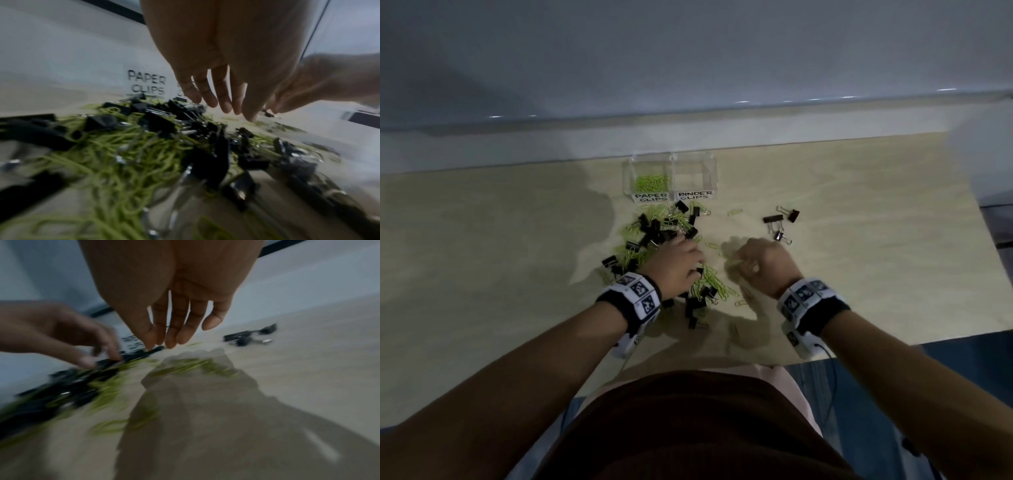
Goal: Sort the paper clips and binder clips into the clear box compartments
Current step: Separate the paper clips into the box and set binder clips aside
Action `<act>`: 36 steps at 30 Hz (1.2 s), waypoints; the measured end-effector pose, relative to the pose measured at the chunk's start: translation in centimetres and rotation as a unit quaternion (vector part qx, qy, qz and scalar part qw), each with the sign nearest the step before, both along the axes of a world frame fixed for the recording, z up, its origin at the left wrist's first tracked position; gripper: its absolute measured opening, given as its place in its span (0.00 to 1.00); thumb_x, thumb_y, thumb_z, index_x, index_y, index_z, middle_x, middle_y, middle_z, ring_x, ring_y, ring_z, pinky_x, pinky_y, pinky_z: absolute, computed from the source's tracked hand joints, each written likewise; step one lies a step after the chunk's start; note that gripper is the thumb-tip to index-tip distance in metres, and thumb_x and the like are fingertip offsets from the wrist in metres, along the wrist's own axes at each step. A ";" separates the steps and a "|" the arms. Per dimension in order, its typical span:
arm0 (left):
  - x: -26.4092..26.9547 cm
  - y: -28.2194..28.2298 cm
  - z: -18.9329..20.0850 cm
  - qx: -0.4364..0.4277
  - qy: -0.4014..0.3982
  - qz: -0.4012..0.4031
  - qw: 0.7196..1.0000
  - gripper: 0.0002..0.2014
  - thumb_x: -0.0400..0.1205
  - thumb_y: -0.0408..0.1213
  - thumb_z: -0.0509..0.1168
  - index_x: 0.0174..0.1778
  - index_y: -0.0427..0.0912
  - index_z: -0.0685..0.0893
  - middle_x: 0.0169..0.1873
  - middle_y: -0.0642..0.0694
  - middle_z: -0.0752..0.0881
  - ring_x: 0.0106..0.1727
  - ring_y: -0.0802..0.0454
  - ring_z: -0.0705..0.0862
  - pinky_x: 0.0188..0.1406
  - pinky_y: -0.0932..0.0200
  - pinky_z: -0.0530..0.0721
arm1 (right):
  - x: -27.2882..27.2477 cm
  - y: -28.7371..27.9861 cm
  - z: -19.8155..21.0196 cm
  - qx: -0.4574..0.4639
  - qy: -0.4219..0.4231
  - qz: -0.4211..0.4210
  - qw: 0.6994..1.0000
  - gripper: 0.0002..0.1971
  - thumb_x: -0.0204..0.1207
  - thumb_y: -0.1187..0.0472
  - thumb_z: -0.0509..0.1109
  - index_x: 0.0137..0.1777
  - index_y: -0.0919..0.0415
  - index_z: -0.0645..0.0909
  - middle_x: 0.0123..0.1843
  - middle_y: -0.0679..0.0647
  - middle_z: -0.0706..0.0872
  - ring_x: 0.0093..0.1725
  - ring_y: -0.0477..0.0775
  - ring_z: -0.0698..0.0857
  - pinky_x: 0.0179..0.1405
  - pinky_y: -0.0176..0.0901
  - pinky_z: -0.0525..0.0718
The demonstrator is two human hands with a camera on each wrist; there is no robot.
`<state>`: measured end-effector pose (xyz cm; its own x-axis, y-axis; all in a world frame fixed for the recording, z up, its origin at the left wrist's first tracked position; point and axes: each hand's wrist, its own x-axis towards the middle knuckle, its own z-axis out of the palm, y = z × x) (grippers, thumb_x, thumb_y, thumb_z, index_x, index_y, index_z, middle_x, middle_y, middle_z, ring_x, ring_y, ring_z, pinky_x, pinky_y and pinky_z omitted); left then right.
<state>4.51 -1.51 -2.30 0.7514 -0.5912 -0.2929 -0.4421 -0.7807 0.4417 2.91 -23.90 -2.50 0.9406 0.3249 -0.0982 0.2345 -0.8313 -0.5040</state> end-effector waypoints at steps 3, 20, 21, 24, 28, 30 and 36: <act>-0.4 -1.1 -0.5 0.046 0.000 -0.015 0.999 0.18 0.81 0.43 0.64 0.66 0.44 0.77 0.61 0.49 0.76 0.64 0.48 0.71 0.64 0.51 0.73 | -2.4 3.0 1.0 0.025 0.074 0.045 0.996 0.06 0.72 0.55 0.70 0.41 0.56 0.83 0.40 0.51 0.84 0.37 0.53 0.81 0.40 0.46 0.84; 0.9 3.9 0.1 -0.068 -0.083 0.222 0.969 0.10 0.79 0.38 0.67 0.55 0.43 0.79 0.55 0.46 0.80 0.58 0.48 0.76 0.58 0.55 0.77 | -4.7 5.3 -0.7 0.041 0.086 0.063 0.993 0.09 0.65 0.68 0.74 0.46 0.64 0.81 0.46 0.60 0.80 0.38 0.59 0.78 0.38 0.45 0.78; 0.7 4.3 0.4 -0.061 -0.108 0.213 0.969 0.11 0.78 0.38 0.68 0.55 0.43 0.80 0.56 0.45 0.79 0.60 0.47 0.75 0.59 0.54 0.75 | -4.8 5.3 -0.8 0.054 0.085 0.064 0.993 0.10 0.64 0.69 0.74 0.45 0.63 0.80 0.45 0.59 0.79 0.36 0.57 0.77 0.36 0.45 0.78; -1.2 3.5 1.2 -0.070 -0.085 0.104 0.988 0.10 0.80 0.40 0.66 0.55 0.44 0.80 0.56 0.46 0.78 0.57 0.50 0.75 0.60 0.55 0.77 | -4.9 5.1 -0.9 0.075 0.066 0.059 0.993 0.09 0.62 0.68 0.75 0.40 0.61 0.79 0.42 0.55 0.77 0.33 0.54 0.75 0.33 0.42 0.80; -4.3 1.3 0.4 -0.008 0.062 -0.071 0.996 0.15 0.81 0.44 0.64 0.62 0.44 0.79 0.60 0.47 0.77 0.58 0.53 0.76 0.60 0.57 0.79 | -3.2 3.3 -0.1 0.123 0.073 -0.074 0.987 0.07 0.63 0.66 0.78 0.36 0.60 0.82 0.40 0.53 0.80 0.35 0.53 0.80 0.38 0.34 0.80; -4.8 0.7 -0.4 0.037 0.089 -0.093 0.991 0.18 0.82 0.45 0.63 0.66 0.42 0.76 0.63 0.45 0.75 0.63 0.50 0.74 0.61 0.56 0.79 | -1.9 1.5 0.4 0.135 0.064 -0.173 0.974 0.07 0.63 0.66 0.79 0.36 0.60 0.82 0.39 0.57 0.84 0.37 0.57 0.85 0.40 0.47 0.86; -5.5 0.2 -1.0 0.012 0.058 -0.011 0.998 0.13 0.81 0.46 0.64 0.57 0.43 0.80 0.57 0.48 0.78 0.60 0.50 0.75 0.58 0.54 0.79 | 1.4 -4.5 -0.1 0.040 0.044 -0.310 0.949 0.07 0.66 0.65 0.76 0.43 0.65 0.85 0.45 0.63 0.87 0.45 0.62 0.86 0.49 0.49 0.84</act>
<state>-0.94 -1.31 -3.33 0.6991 -0.5986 -0.3911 -0.4061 -0.7826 0.4719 4.27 -28.42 -2.61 0.9426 -0.2783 -0.1844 -0.3334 -0.7533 -0.5669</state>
